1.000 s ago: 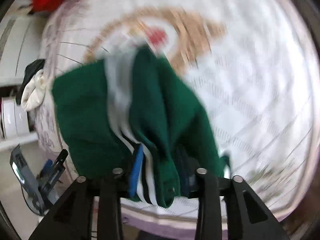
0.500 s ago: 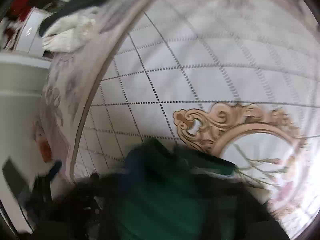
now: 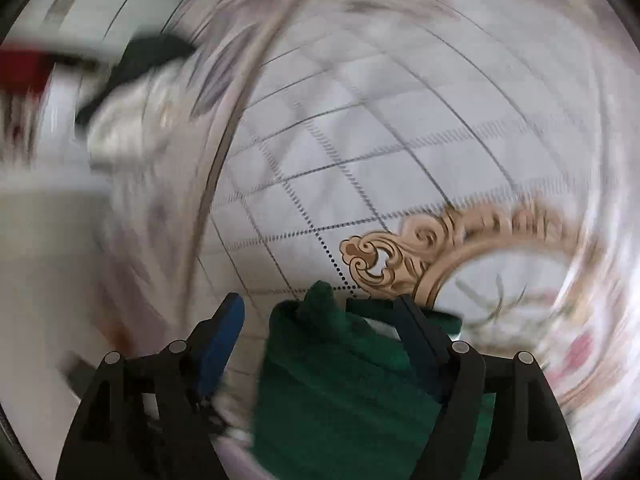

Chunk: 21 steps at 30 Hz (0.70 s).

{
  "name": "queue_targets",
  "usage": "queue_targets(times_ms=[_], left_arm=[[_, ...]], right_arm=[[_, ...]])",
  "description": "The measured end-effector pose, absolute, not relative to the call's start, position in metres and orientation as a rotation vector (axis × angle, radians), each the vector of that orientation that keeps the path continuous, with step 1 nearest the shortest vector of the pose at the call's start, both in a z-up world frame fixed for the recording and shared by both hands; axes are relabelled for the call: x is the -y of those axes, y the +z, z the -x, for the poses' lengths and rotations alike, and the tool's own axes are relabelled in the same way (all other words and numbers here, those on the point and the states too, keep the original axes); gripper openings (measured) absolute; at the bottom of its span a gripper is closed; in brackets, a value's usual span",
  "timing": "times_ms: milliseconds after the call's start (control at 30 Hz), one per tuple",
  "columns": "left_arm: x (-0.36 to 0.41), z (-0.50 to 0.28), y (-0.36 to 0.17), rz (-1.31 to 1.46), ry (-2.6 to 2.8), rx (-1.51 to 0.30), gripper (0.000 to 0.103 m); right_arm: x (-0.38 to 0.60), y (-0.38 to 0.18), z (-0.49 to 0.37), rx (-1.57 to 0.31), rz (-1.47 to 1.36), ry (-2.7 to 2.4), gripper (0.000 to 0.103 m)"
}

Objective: Fold large clothes

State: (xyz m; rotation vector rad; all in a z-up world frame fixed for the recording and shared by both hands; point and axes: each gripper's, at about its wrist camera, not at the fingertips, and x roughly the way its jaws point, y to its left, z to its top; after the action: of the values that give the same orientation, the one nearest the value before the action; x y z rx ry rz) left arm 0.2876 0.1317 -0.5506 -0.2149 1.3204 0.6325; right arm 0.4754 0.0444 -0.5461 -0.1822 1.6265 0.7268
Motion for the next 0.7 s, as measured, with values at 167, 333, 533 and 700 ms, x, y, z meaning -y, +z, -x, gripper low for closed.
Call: queue_targets(times_ms=[167,333,533,700], left_arm=[[-0.141,-0.28,-0.553,0.202,0.667,-1.324,0.098],[-0.148,-0.27,-0.554,0.233,0.669,-1.332,0.098],[-0.142,-0.271,-0.534,0.21,0.641,-1.292,0.098],[-0.134,-0.278,-0.523,0.22,0.618,-1.264,0.098]], right_arm=[[-0.091,-0.599,-0.436,-1.622,0.621,0.794,0.047],[-0.024,-0.639,-0.487,-2.012,-0.185,0.567,0.025],[0.002,-0.576,-0.495,-1.884,-0.081,0.651,0.049],[0.048,-0.515,-0.477,-1.688,0.293,0.635,0.085]])
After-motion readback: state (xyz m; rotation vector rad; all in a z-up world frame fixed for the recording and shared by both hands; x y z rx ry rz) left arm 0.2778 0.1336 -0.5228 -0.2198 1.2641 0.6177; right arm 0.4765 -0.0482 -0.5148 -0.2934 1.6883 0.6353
